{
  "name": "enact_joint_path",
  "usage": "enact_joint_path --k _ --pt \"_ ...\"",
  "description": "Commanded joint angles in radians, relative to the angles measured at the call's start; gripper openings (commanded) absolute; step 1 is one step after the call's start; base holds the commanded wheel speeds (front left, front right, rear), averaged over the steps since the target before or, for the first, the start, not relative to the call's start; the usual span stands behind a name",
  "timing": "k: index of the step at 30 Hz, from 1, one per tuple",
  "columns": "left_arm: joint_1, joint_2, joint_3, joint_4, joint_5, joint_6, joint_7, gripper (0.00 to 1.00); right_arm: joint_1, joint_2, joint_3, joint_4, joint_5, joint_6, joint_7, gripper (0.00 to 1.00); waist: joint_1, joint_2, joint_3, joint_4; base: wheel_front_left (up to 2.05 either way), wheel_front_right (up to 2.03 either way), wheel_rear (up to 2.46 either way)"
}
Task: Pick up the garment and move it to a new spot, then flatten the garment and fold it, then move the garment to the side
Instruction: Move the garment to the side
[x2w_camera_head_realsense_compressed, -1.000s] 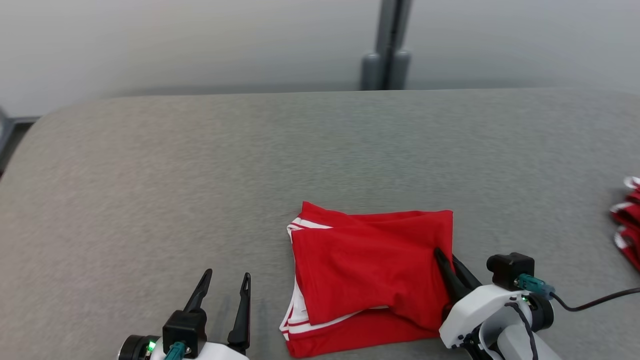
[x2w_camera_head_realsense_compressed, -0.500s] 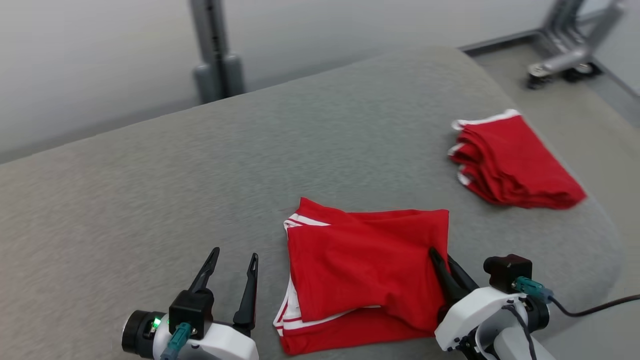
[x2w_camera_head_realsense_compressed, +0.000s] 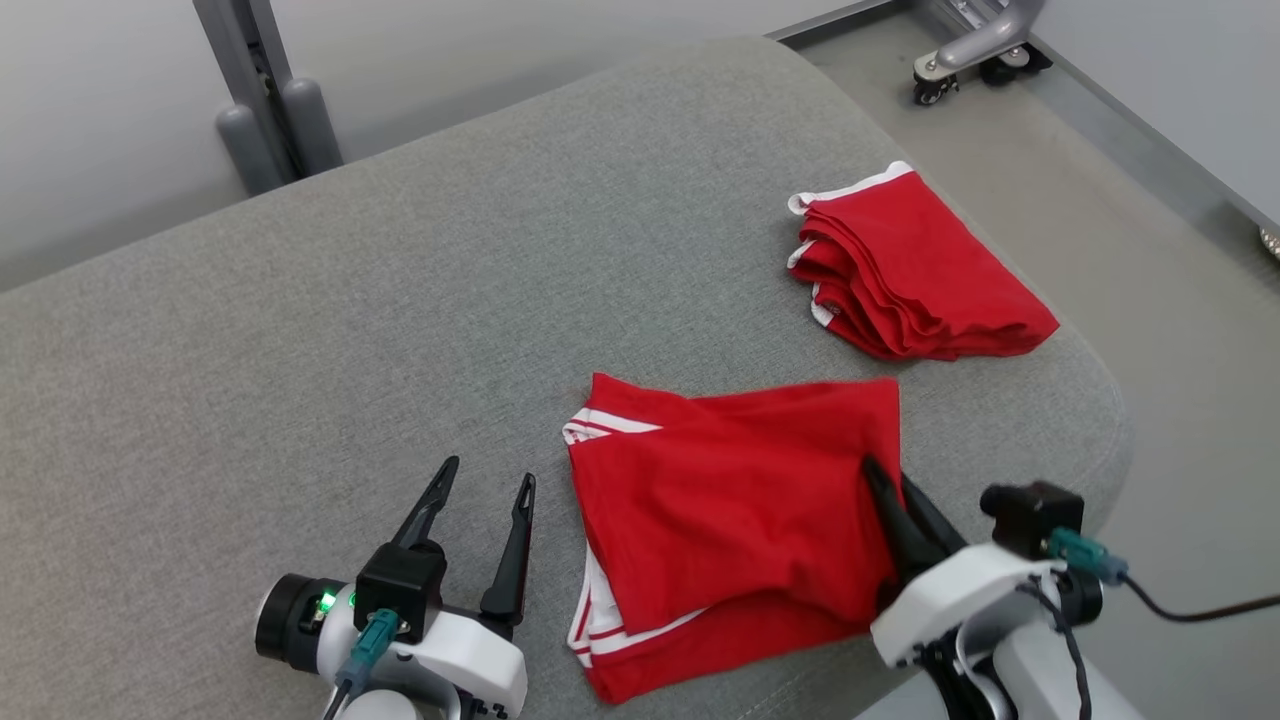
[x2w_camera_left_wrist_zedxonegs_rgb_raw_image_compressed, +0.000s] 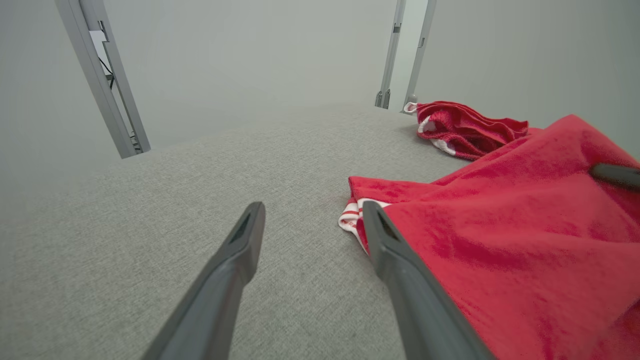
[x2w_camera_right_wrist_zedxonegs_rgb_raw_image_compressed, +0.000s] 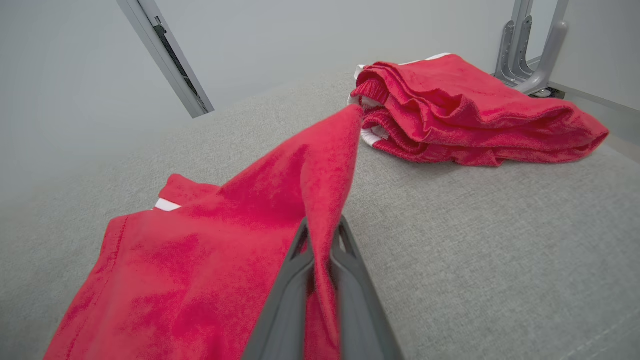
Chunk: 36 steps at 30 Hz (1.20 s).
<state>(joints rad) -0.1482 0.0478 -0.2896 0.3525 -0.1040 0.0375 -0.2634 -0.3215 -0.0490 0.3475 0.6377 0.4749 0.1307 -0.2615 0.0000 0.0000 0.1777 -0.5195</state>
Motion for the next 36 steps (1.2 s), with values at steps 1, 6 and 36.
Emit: enact_joint_path --k 1,6,36 --pt "-0.008 0.006 0.009 -0.001 0.009 0.006 -0.001 1.00 -0.031 -0.005 -0.002 -0.009 -0.005 0.000 -0.005 0.00 0.0000 0.0000 0.010 0.003 0.00 0.00 0.00" --pt "-0.011 0.006 0.025 -0.010 0.025 0.010 -0.001 1.00 -0.145 -0.005 -0.058 -0.001 -0.037 0.000 -0.005 0.00 0.0000 0.0000 0.053 0.053 0.00 0.00 0.00" --pt "-0.082 0.005 0.026 -0.018 0.054 -0.002 -0.001 1.00 -0.532 -0.358 -0.684 0.377 -0.550 0.000 -0.005 1.00 0.0000 0.0000 0.162 0.347 0.00 0.00 0.00"
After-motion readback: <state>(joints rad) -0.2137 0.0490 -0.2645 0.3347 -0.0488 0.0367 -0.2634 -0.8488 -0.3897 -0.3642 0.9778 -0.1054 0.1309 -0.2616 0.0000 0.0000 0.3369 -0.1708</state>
